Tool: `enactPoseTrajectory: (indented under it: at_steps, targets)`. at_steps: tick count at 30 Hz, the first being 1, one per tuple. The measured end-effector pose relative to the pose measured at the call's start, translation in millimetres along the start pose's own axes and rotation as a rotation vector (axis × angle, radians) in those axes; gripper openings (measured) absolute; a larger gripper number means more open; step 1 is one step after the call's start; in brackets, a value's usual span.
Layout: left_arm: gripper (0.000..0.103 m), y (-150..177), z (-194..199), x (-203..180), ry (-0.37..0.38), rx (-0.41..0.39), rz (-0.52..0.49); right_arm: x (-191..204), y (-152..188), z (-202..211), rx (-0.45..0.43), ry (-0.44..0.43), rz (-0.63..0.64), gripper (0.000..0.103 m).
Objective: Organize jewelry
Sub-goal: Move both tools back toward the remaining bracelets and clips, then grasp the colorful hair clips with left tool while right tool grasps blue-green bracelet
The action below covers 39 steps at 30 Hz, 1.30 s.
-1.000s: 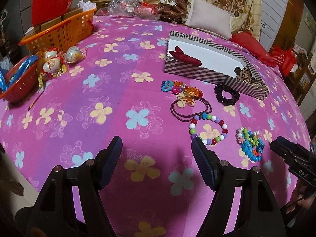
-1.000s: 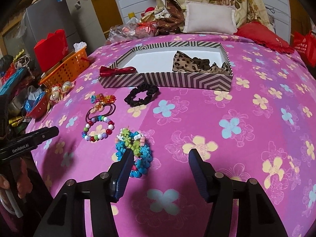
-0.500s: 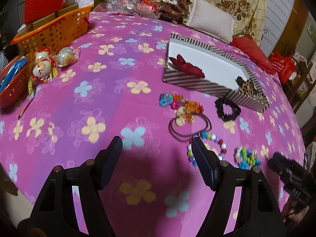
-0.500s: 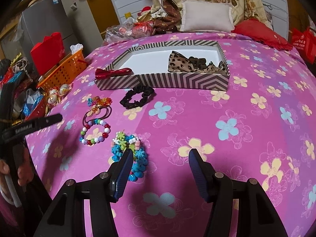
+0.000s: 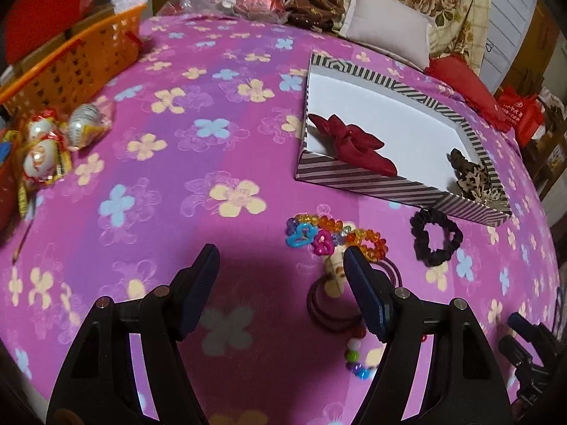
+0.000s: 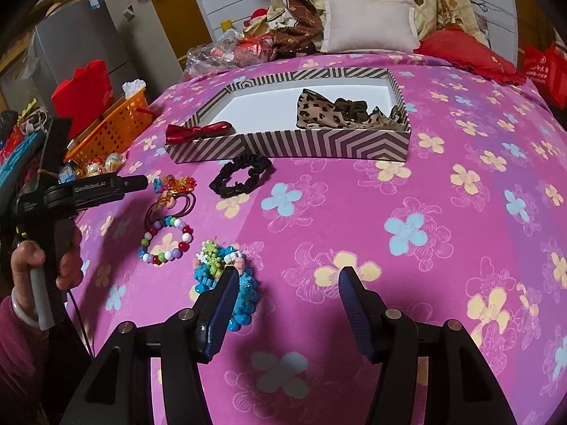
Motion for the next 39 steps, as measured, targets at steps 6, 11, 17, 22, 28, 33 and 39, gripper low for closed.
enactPoseTrajectory:
  at_steps: [6,11,17,22,28,33,39]
  targets:
    - [0.073,-6.9,-14.5,-2.0,0.031,0.016,0.004,0.1,-1.3,-7.4,0.015,-0.005,-0.002,0.056]
    - [0.072,-9.1,-23.7,-8.2,0.047,0.020,-0.012,1.1,-1.2,-12.6,0.026,-0.005,0.002,0.056]
    - [0.022,-13.9,-31.7,-8.1,0.057,0.025,-0.007,2.0,-1.0,-14.8,0.032,-0.005,0.006,0.056]
    - [0.021,-10.9,-26.9,0.0,0.102,0.035,0.021,5.8,-0.2,-16.4,0.033,-0.019,0.018,0.056]
    - [0.020,-9.3,-1.8,15.0,0.110,-0.011,0.080,23.2,5.0,-16.6,0.031,-0.033,0.097,0.054]
    - [0.020,-7.1,13.9,15.1,0.096,-0.046,0.068,33.4,7.3,-23.2,0.039,-0.047,0.133,0.047]
    - [0.020,-2.3,14.2,15.1,0.094,-0.042,0.079,38.2,1.7,-38.5,0.045,-0.060,0.154,0.024]
Point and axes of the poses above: each gripper's, at about its wrist camera, not at the fingertips, and z roughly against the way its jaws point, x to its left, y to its underside, the point moved 3 cm from there along -z, roughly the way its jaws point, and after that the axes turned 3 degrees about -z, right-handed, at the moved point
